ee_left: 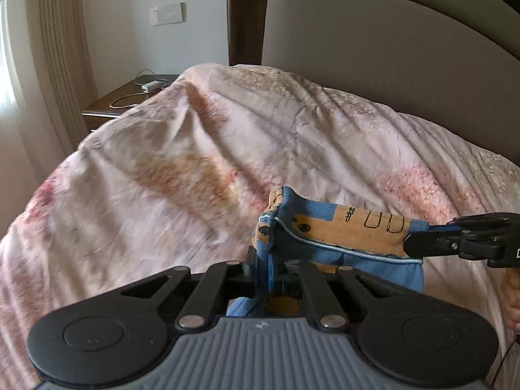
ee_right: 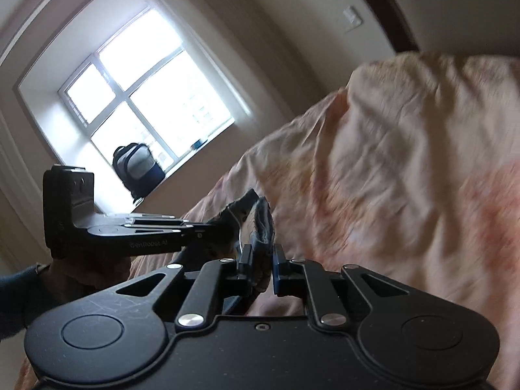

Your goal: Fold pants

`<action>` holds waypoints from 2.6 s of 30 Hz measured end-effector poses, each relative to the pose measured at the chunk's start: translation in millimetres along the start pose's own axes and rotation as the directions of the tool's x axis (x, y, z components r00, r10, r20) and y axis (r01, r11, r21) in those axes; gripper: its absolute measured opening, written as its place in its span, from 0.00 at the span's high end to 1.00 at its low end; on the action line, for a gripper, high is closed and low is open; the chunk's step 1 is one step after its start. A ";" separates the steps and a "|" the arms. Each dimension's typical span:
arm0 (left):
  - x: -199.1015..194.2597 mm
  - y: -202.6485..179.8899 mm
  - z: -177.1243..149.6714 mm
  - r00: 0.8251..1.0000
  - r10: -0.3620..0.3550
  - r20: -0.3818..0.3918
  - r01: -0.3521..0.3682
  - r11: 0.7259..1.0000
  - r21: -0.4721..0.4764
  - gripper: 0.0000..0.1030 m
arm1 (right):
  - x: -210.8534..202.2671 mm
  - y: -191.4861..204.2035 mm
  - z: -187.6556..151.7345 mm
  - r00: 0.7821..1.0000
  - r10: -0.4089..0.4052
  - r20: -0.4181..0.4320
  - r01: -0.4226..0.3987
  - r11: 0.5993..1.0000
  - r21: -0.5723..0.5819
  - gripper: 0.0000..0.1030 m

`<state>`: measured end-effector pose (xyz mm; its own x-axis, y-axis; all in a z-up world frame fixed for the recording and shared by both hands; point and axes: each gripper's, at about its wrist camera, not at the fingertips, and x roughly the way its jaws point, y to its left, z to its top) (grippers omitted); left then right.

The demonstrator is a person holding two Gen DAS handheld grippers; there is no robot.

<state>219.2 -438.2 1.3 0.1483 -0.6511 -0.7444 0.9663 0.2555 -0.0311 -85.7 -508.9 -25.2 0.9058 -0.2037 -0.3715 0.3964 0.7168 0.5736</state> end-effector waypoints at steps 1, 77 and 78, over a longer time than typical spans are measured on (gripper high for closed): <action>8.1 -1.1 -0.9 1.000 0.001 -0.005 -0.001 1.000 0.003 0.94 | 0.2 -2.7 1.5 1.000 -0.021 0.000 0.021 1.000 -0.007 0.89; -325.4 78.2 -462.1 0.678 0.734 0.022 -0.020 0.048 -0.999 0.01 | 320.1 432.3 -226.1 0.634 -0.124 -0.763 -0.675 0.394 -0.624 0.01; -324.7 80.4 -464.0 0.678 0.734 0.035 -0.002 0.049 -0.999 0.01 | 321.3 430.2 -224.4 0.632 -0.108 -0.768 -0.676 0.409 -0.613 0.01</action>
<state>151.1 125.3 -69.0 0.8175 -0.2785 -0.5041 -0.1629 0.7277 -0.6663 342.4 -116.3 -61.7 0.4147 0.3061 -0.8569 -0.5418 0.8397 0.0377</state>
